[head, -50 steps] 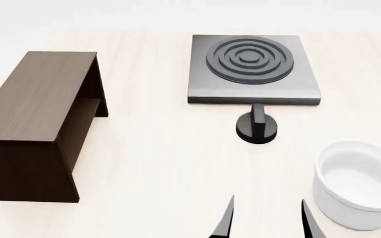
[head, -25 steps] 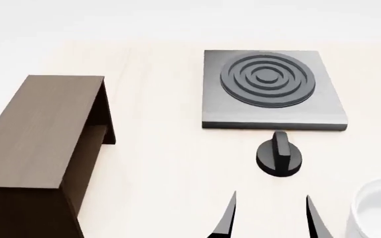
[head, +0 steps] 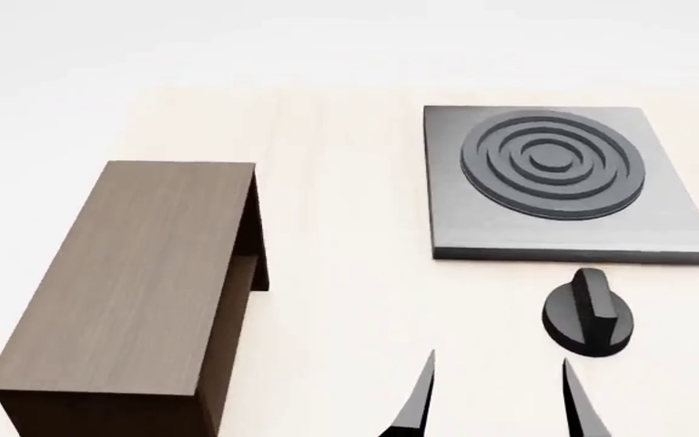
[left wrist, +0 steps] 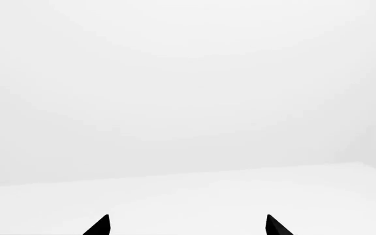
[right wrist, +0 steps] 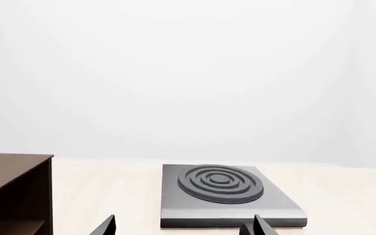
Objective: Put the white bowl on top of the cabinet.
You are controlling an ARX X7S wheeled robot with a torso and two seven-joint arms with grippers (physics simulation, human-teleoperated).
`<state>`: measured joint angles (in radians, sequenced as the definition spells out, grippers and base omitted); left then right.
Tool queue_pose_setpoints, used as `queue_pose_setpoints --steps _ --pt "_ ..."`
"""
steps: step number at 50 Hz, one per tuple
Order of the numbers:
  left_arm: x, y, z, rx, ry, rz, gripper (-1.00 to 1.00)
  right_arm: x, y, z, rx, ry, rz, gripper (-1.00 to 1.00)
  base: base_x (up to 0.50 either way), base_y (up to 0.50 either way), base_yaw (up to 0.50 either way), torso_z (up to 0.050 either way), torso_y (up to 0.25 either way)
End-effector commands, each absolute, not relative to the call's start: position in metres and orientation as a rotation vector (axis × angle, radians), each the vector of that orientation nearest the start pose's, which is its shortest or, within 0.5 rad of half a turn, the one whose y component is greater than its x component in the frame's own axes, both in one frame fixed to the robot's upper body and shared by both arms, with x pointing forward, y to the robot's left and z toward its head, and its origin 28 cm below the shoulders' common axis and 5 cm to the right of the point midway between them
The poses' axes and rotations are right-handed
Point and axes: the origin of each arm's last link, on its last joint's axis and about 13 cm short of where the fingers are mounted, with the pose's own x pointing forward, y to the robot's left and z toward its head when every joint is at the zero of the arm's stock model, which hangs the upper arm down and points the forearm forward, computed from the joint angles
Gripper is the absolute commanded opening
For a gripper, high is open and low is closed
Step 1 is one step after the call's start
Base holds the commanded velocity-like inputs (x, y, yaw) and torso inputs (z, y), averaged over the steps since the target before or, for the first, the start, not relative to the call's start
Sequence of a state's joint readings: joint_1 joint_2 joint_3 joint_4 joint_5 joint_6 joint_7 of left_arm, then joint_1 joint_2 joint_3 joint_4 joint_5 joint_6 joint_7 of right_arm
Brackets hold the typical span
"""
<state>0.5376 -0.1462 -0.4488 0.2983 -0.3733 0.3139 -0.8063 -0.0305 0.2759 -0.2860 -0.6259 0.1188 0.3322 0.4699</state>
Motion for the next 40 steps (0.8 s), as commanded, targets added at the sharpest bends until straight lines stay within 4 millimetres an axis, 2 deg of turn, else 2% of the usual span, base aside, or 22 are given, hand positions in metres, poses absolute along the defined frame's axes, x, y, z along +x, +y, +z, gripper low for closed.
queue_pose_setpoints --steps 1,10,23,40 --pt "0.076 0.322 0.04 -0.07 -0.175 1.191 1.0 0.18 -0.083 0.105 -0.064 -0.23 -0.087 1.0 0.42 0.0 0.0 0.0 0.0" --pt "0.076 0.322 0.04 -0.072 -0.173 1.191 1.0 0.181 -0.082 0.105 -0.055 -0.214 -0.089 1.0 0.43 0.0 0.0 0.0 0.0" --pt "0.077 0.322 0.039 -0.074 -0.171 1.189 1.0 0.183 -0.083 0.106 -0.074 -0.192 -0.104 1.0 0.01 0.0 0.0 0.0 0.0" --pt "0.076 0.322 0.039 -0.075 -0.172 1.19 1.0 0.197 -0.095 0.131 -0.116 -0.179 -0.198 1.0 0.0 0.0 0.0 0.0 0.0"
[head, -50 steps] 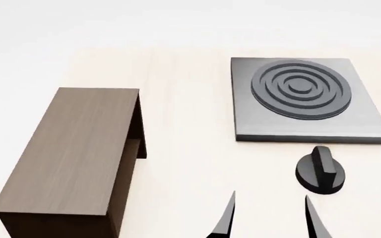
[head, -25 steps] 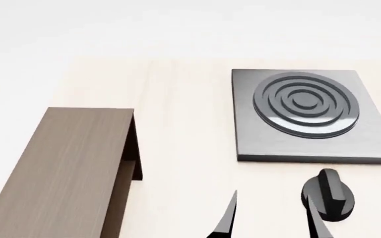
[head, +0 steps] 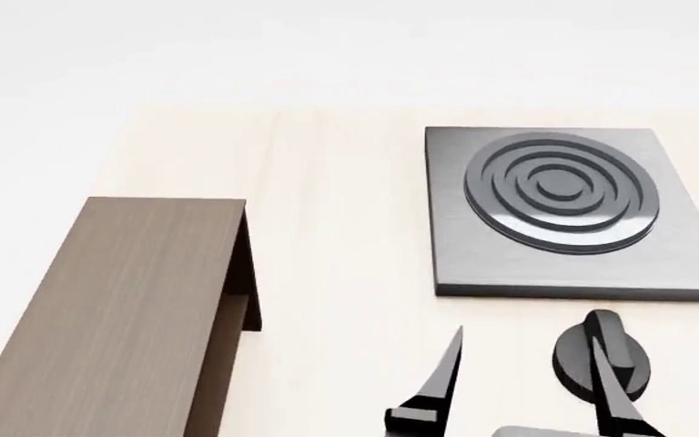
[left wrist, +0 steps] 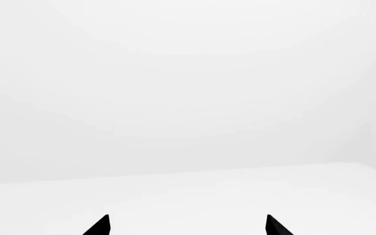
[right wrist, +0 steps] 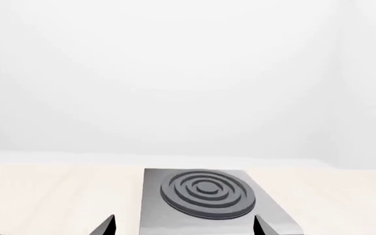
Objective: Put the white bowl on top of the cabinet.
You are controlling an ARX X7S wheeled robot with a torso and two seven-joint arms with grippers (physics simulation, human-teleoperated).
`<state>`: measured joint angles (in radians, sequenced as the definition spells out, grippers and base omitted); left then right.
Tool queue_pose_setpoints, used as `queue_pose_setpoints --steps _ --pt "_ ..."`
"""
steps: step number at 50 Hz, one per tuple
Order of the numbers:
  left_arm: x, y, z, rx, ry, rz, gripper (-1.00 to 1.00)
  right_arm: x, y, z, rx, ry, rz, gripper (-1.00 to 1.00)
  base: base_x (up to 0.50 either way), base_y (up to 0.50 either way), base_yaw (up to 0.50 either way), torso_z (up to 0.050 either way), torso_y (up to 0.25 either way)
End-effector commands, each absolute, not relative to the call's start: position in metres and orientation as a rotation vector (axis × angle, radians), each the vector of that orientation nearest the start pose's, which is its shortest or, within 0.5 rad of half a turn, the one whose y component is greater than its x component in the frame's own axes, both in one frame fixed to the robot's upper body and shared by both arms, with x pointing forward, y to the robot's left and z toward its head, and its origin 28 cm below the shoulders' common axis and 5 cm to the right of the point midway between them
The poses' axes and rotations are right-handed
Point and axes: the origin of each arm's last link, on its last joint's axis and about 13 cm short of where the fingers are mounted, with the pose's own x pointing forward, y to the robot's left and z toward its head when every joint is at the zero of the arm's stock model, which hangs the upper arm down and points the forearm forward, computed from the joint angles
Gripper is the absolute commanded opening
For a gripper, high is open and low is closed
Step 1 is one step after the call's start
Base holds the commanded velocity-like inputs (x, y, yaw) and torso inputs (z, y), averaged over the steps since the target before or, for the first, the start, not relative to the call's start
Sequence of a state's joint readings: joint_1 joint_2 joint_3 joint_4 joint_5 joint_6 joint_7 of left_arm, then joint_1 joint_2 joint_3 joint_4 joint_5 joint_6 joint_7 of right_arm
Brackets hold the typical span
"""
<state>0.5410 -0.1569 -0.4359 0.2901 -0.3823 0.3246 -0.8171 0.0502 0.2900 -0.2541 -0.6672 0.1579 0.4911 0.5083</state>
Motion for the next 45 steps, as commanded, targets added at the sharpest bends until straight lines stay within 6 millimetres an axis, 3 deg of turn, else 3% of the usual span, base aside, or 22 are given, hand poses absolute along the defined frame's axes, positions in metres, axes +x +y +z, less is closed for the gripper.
queue_pose_setpoints --steps 1,45 --pt "0.077 0.321 0.039 -0.076 -0.172 1.189 1.0 0.197 -0.095 0.132 -0.124 -0.179 -0.201 1.0 0.0 0.0 0.0 0.0 0.0" --pt "0.077 0.322 0.037 -0.084 -0.164 1.191 1.0 0.192 -0.122 0.182 -0.273 -0.12 -0.285 1.0 0.0 0.0 0.0 0.0 0.0"
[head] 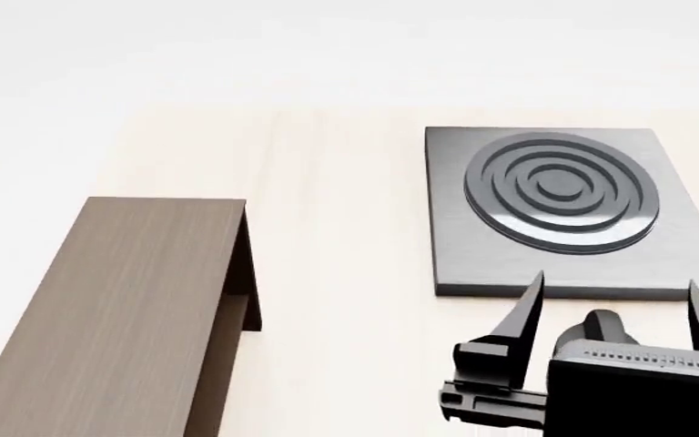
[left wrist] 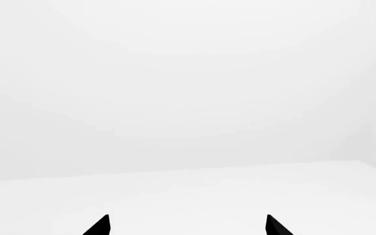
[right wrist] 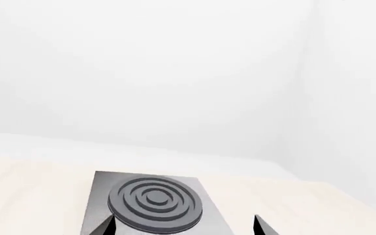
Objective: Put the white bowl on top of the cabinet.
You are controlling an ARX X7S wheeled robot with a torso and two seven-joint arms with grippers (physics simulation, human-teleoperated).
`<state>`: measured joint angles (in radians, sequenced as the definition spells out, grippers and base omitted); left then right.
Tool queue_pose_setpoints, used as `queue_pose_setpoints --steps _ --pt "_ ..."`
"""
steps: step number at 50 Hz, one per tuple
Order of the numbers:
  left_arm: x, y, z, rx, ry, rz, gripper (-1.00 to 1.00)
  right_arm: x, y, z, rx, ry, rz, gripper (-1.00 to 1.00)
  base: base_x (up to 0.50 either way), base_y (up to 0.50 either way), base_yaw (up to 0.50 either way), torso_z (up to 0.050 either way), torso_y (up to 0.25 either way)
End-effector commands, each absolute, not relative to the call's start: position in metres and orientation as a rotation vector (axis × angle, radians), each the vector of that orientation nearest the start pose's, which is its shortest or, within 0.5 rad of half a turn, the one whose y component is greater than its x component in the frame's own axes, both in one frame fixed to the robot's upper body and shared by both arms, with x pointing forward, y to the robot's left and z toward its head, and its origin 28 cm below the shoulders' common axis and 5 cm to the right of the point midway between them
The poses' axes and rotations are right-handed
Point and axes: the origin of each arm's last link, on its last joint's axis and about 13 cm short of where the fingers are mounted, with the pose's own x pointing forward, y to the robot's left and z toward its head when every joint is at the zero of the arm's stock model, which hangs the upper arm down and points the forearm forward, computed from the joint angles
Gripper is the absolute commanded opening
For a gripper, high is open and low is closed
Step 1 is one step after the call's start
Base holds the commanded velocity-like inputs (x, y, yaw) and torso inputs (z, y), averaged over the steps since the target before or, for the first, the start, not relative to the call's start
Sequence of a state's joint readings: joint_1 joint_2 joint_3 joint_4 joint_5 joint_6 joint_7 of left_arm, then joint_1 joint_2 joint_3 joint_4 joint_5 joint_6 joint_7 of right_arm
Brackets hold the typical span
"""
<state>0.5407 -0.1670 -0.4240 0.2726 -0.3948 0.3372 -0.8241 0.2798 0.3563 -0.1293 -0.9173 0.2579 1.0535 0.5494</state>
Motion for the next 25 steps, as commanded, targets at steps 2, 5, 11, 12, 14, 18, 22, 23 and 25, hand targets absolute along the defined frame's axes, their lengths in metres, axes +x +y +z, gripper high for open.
queue_pose_setpoints --steps 2,5,11,12,14,18,22,23,25 --pt "0.077 0.322 0.037 -0.082 -0.164 1.19 1.0 0.192 -0.124 0.184 -0.272 -0.119 -0.291 1.0 0.0 0.0 0.0 0.0 0.0" --pt "0.077 0.322 0.037 -0.082 -0.163 1.191 1.0 0.191 -0.125 0.185 -0.268 -0.114 -0.296 1.0 0.0 0.0 0.0 0.0 0.0" --pt "0.077 0.322 0.036 -0.082 -0.162 1.19 1.0 0.188 -0.13 0.192 -0.259 -0.105 -0.314 1.0 0.0 0.0 0.0 0.0 0.0" --pt "0.078 0.322 0.037 -0.081 -0.162 1.19 1.0 0.187 -0.13 0.193 -0.261 -0.105 -0.319 1.0 0.0 0.0 0.0 0.0 0.0" --pt "0.077 0.322 0.036 -0.081 -0.161 1.19 1.0 0.186 -0.132 0.196 -0.262 -0.103 -0.329 1.0 0.0 0.0 0.0 0.0 0.0" --pt "0.077 0.322 0.036 -0.082 -0.161 1.19 1.0 0.185 -0.135 0.2 -0.26 -0.1 -0.339 1.0 0.0 0.0 0.0 0.0 0.0" --pt "0.078 0.322 0.036 -0.082 -0.161 1.19 1.0 0.185 -0.139 0.205 -0.252 -0.091 -0.355 1.0 0.0 0.0 0.0 0.0 0.0" --pt "0.077 0.322 0.036 -0.083 -0.161 1.191 1.0 0.184 -0.14 0.205 -0.249 -0.088 -0.357 1.0 0.0 0.0 0.0 0.0 0.0" --pt "0.077 0.322 0.036 -0.084 -0.16 1.191 1.0 0.184 -0.142 0.207 -0.246 -0.082 -0.366 1.0 0.0 0.0 0.0 0.0 0.0"
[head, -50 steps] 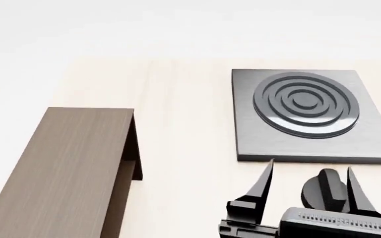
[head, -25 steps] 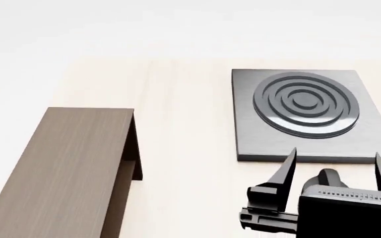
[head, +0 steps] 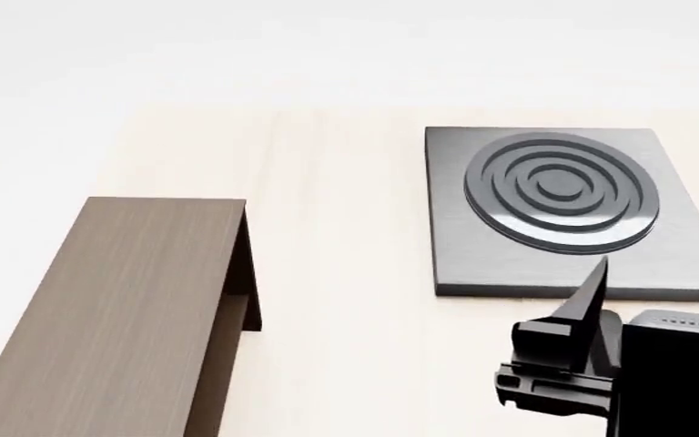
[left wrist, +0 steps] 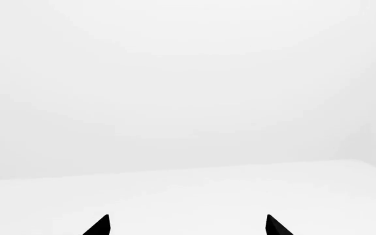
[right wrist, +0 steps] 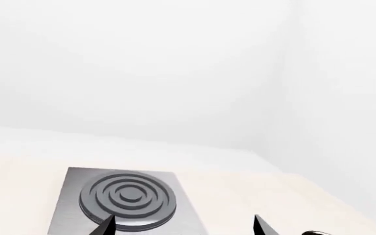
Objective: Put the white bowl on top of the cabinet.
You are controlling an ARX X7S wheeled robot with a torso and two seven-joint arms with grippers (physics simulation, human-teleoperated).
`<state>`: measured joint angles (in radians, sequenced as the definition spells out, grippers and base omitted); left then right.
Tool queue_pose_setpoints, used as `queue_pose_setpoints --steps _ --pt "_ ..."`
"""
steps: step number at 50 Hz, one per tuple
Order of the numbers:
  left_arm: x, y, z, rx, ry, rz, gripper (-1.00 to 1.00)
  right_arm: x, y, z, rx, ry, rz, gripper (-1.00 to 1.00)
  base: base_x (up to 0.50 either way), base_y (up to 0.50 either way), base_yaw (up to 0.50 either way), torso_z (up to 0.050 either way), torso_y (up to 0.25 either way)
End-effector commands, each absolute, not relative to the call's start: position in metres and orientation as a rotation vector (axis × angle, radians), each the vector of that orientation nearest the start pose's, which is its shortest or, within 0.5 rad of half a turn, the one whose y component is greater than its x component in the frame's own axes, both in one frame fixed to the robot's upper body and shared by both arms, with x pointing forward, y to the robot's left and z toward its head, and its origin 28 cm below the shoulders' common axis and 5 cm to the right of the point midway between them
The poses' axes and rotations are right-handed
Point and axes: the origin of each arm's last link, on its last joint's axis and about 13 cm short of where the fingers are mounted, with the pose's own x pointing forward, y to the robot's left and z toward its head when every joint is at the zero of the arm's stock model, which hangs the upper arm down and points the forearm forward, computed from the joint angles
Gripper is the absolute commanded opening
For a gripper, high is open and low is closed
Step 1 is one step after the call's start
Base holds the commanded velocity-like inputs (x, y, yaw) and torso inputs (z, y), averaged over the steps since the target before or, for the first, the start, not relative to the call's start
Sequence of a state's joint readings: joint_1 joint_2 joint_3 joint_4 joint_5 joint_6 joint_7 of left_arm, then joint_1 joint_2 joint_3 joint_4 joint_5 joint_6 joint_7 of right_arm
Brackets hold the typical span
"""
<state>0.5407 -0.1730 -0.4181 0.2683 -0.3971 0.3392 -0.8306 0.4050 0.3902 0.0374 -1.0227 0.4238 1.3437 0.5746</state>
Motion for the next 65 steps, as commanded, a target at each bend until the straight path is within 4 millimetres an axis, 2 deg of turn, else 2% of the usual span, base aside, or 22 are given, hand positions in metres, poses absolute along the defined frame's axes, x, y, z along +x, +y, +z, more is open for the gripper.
queue_pose_setpoints --steps 1,11,19,25,40,65 --pt "0.077 0.322 0.036 -0.085 -0.16 1.19 1.0 0.184 -0.143 0.209 -0.246 -0.08 -0.371 1.0 0.0 0.0 0.0 0.0 0.0" --pt "0.078 0.322 0.035 -0.086 -0.159 1.189 1.0 0.179 -0.15 0.218 -0.246 -0.07 -0.415 1.0 0.0 0.0 0.0 0.0 0.0" --pt "0.077 0.322 0.035 -0.087 -0.158 1.192 1.0 0.177 -0.164 0.224 -0.225 -0.037 -0.49 1.0 0.0 0.0 0.0 0.0 0.0" --pt "0.077 0.322 0.034 -0.09 -0.157 1.193 1.0 0.174 -0.171 0.223 -0.235 -0.007 -0.539 1.0 0.0 0.0 0.0 0.0 0.0" --pt "0.078 0.323 0.033 -0.092 -0.153 1.191 1.0 0.14 -0.185 0.228 -0.223 -0.008 -0.646 1.0 0.0 0.0 0.0 0.0 0.0" --pt "0.078 0.323 0.033 -0.096 -0.152 1.19 1.0 0.107 -0.207 0.223 -0.15 0.019 -0.814 1.0 0.0 0.0 0.0 0.0 0.0"
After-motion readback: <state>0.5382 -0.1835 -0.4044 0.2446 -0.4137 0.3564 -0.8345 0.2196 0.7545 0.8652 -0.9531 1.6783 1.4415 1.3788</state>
